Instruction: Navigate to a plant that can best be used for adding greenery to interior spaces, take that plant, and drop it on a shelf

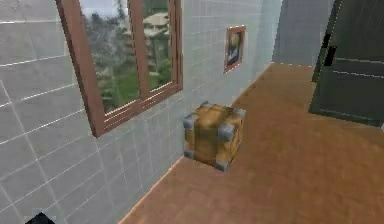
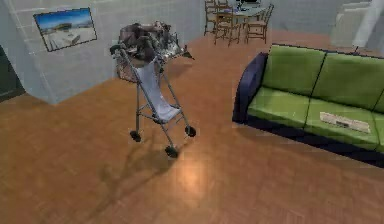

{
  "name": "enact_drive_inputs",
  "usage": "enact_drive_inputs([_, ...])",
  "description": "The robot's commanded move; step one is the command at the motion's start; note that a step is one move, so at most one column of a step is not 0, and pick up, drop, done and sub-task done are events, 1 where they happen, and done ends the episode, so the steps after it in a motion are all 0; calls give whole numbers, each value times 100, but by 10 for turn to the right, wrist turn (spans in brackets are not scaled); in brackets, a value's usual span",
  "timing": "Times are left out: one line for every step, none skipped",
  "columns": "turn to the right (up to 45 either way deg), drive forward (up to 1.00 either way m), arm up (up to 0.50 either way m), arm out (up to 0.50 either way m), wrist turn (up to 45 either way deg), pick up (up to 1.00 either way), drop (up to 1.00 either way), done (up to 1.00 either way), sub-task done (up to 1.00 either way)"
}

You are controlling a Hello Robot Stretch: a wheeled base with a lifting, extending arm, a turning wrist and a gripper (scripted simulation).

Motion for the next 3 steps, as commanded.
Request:
enact_drive_inputs([450,0,0,0,0,0,0,0,0])
enact_drive_inputs([450,0,0,0,0,0,0,0,0])
enact_drive_inputs([300,0,0,0,0,0,0,0,0])
